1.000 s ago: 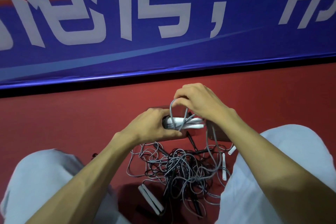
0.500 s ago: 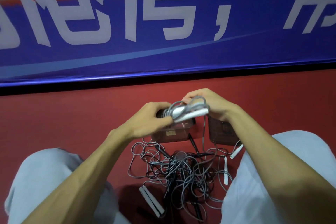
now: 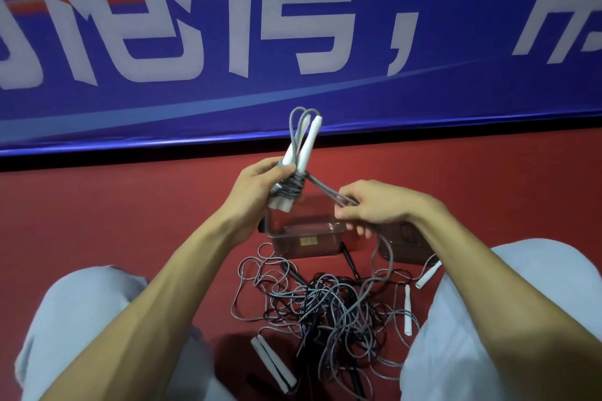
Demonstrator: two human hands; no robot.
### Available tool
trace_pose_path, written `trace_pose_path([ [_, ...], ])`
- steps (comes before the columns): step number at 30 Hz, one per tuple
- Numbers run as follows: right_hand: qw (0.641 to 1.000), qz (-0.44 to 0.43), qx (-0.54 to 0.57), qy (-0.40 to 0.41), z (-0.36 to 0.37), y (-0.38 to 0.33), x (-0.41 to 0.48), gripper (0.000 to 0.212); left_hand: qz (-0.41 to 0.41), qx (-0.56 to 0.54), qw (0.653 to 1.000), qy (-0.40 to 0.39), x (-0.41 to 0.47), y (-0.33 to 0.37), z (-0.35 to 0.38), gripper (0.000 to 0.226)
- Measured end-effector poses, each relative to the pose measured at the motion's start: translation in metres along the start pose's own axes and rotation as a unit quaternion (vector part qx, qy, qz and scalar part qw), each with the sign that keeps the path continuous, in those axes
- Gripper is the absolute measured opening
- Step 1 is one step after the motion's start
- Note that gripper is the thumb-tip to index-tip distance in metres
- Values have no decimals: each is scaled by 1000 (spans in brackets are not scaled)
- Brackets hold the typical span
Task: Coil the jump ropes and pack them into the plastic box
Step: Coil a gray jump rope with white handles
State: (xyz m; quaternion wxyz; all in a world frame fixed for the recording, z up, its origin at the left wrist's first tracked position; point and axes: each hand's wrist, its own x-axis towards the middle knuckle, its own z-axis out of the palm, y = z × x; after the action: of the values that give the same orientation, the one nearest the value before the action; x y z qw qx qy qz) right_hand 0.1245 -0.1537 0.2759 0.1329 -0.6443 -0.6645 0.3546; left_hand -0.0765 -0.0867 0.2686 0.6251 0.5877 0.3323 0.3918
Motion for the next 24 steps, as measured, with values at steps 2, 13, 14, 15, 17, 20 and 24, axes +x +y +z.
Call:
trace_pose_path([
  [2,997,7,-75,-22,0,1,0,7,0,20,999,28,4,-3,-2,10],
  [13,924,-184,-318,107,13,-22,-11,19,89,442,892,32,11,-19,-17,22],
  [14,906,-195,-353,128,13,-22,-12,34,83,468,880,-2,11,-21,-17,23],
  [15,891,-207,-376,145,13,-22,-13,46,77,486,870,-38,10,-22,-16,23],
  [17,883,-224,-377,166,13,-23,-14,48,75,525,841,-107,9,-24,-14,26],
  [20,884,-243,-345,201,11,-22,-14,31,89,571,798,-173,6,-22,-12,28],
  [24,910,-238,-244,236,7,-22,-14,14,118,568,779,-239,-3,-20,-3,19],
])
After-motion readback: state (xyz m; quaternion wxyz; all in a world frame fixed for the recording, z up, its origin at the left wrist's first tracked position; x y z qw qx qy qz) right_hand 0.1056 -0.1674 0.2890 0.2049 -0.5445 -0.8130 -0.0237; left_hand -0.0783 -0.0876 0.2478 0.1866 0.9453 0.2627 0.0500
